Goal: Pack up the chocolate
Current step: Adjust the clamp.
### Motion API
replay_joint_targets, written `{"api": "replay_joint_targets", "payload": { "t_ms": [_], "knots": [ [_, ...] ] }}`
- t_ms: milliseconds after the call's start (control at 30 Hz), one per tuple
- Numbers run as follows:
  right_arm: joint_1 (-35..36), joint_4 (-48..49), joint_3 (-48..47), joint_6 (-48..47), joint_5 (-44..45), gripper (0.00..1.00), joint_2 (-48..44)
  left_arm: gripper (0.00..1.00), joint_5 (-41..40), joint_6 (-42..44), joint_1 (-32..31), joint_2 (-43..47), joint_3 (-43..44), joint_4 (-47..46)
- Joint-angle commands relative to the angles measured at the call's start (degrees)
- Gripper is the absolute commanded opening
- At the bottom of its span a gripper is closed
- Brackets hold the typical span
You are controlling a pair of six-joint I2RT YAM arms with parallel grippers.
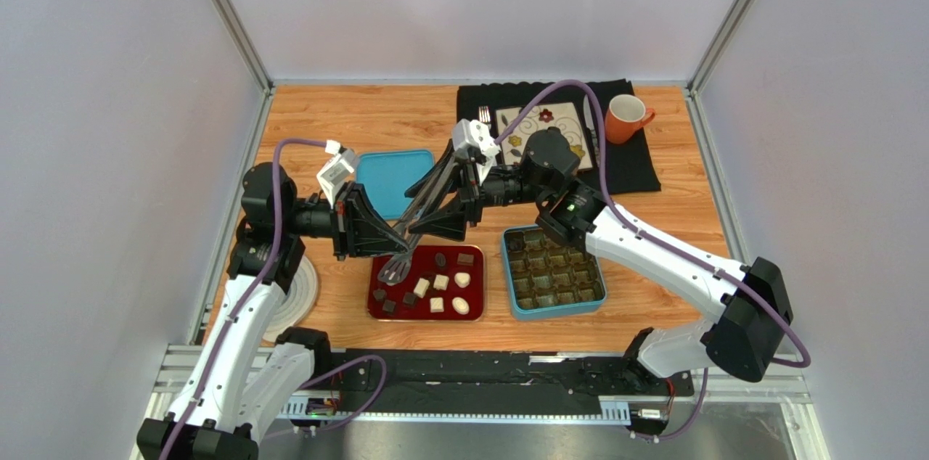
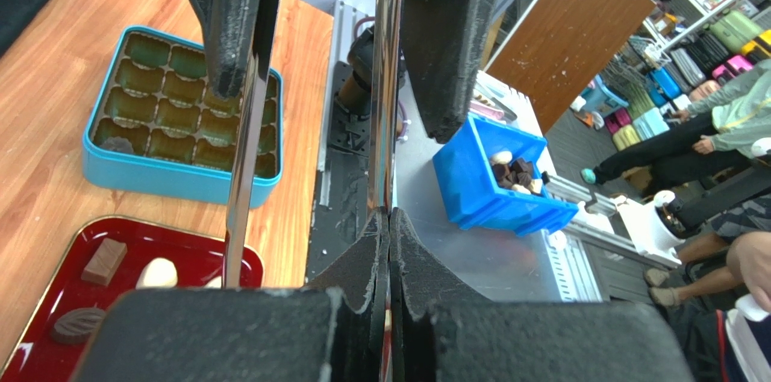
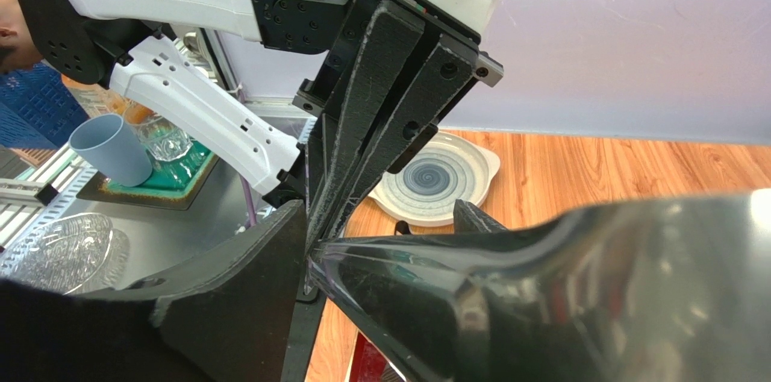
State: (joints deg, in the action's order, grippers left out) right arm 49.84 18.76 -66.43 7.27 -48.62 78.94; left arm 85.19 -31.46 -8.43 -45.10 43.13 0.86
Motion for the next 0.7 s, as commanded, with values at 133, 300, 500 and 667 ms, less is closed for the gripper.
{"api": "replay_joint_targets", "payload": {
  "t_ms": [133,300,500,667],
  "knots": [
    [0.3,-11.1,-5.7,-1.4,-1.7,0.51,1.5,0.01,14.8,-4.2,0.0,0.8,0.5,-6.0],
    [0.3,-16.8,-8.6,-1.9,-0.6,0.42,2.4,0.01,15.0,-4.7,0.0,1.0,0.8,-6.4],
    [0.3,-17.7,-8.1,-3.1,0.2,0.56,1.0,0.01,15.4,-5.6,0.0,1.1,0.9,-7.4],
    [0.3,-15.3,-5.2,-3.3,0.7,0.48,-0.4,0.01,15.4,-6.1,0.0,1.2,0.8,-7.7]
  ]
}}
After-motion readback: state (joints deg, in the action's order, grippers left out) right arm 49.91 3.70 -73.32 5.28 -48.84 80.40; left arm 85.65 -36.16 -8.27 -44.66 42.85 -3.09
